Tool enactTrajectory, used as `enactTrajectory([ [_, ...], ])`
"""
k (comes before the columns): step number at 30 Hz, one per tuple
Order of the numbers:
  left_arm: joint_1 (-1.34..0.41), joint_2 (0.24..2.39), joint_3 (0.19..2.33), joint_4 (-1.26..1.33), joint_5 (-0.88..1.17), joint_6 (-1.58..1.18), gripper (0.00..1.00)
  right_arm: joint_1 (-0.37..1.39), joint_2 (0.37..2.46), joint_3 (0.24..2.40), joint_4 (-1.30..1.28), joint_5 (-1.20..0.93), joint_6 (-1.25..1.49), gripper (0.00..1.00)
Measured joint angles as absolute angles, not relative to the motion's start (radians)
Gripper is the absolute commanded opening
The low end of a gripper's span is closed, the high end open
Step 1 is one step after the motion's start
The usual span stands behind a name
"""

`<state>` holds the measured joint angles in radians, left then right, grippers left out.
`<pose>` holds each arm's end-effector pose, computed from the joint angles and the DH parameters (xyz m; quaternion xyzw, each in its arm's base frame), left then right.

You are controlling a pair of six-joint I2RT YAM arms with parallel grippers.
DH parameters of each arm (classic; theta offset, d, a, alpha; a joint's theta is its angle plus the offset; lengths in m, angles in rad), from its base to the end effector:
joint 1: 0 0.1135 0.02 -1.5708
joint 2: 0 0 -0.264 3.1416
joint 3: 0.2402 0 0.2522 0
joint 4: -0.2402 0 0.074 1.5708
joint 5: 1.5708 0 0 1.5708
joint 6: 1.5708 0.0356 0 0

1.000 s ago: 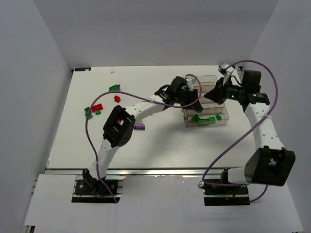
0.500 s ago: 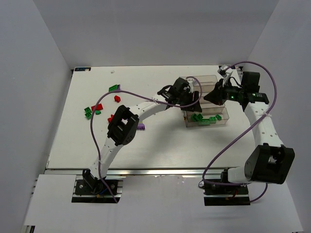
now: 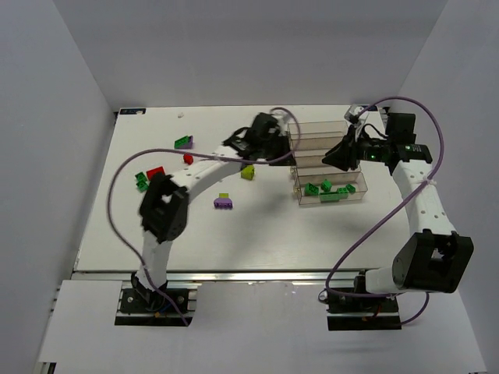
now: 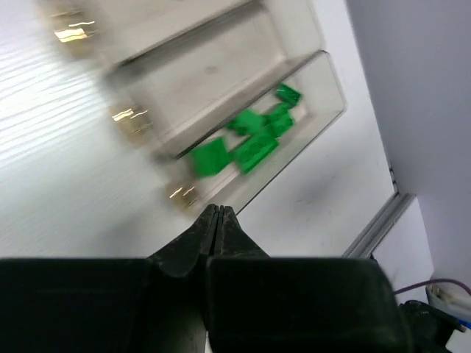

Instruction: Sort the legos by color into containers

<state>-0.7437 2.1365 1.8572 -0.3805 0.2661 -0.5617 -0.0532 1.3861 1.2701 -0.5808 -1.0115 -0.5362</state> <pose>0.3610 -0.3448 0.2601 0.1390 0.8811 -0.3595 0.2740 0.2942 0.0146 0.3446 -0.3886 0.7206 0.3125 0.4818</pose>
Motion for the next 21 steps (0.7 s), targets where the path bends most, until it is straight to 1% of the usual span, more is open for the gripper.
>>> enactTrajectory([
  [2,-0.688,1.975,1.688,-0.360,0.242,-0.569,0.10,-0.026,1.386,1.274,-0.601,-1.013,-0.577,0.32],
  [3,-0.636,1.860,1.575,-0.336,0.225,-0.573,0.10,0.005,1.386,1.274,-0.612,-1.005,-0.599,0.27],
  [5,-0.538,1.692,1.441,-0.335,0.199,-0.579,0.11,0.084,1.387,1.274,-0.628,-0.974,-0.632,0.23],
  [6,-0.484,1.621,1.387,-0.337,0.180,-0.582,0.13,0.136,1.387,1.274,-0.632,-0.955,-0.643,0.21],
  [7,-0.424,1.550,1.334,-0.334,0.162,-0.582,0.25,0.181,1.389,1.274,-0.632,-0.937,-0.652,0.21],
  [8,-0.360,1.481,1.285,-0.342,0.139,-0.580,0.33,0.233,1.395,1.274,-0.630,-0.921,-0.659,0.21],
  [9,-0.295,1.421,1.242,-0.356,0.119,-0.579,0.38,0.278,1.403,1.275,-0.630,-0.907,-0.664,0.22],
  [10,-0.250,1.383,1.211,-0.376,0.101,-0.579,0.46,0.308,1.412,1.277,-0.629,-0.896,-0.666,0.23],
  [11,-0.198,1.349,1.180,-0.399,0.083,-0.575,0.50,0.340,1.430,1.282,-0.630,-0.881,-0.667,0.24],
  [14,-0.056,1.324,1.119,-0.479,0.035,-0.558,0.56,0.395,1.501,1.317,-0.625,-0.845,-0.661,0.26],
  [17,0.074,1.374,1.079,-0.557,-0.016,-0.529,0.58,0.414,1.570,1.355,-0.616,-0.820,-0.633,0.29],
  [18,0.102,1.393,1.073,-0.573,-0.030,-0.521,0.59,0.417,1.589,1.364,-0.606,-0.813,-0.621,0.30],
  [19,0.129,1.419,1.069,-0.593,-0.046,-0.513,0.62,0.418,1.598,1.368,-0.593,-0.806,-0.601,0.34],
  [20,0.145,1.443,1.068,-0.607,-0.058,-0.505,0.63,0.419,1.611,1.372,-0.591,-0.805,-0.599,0.34],
  [21,0.156,1.469,1.068,-0.614,-0.069,-0.496,0.64,0.419,1.616,1.372,-0.585,-0.802,-0.587,0.37],
])
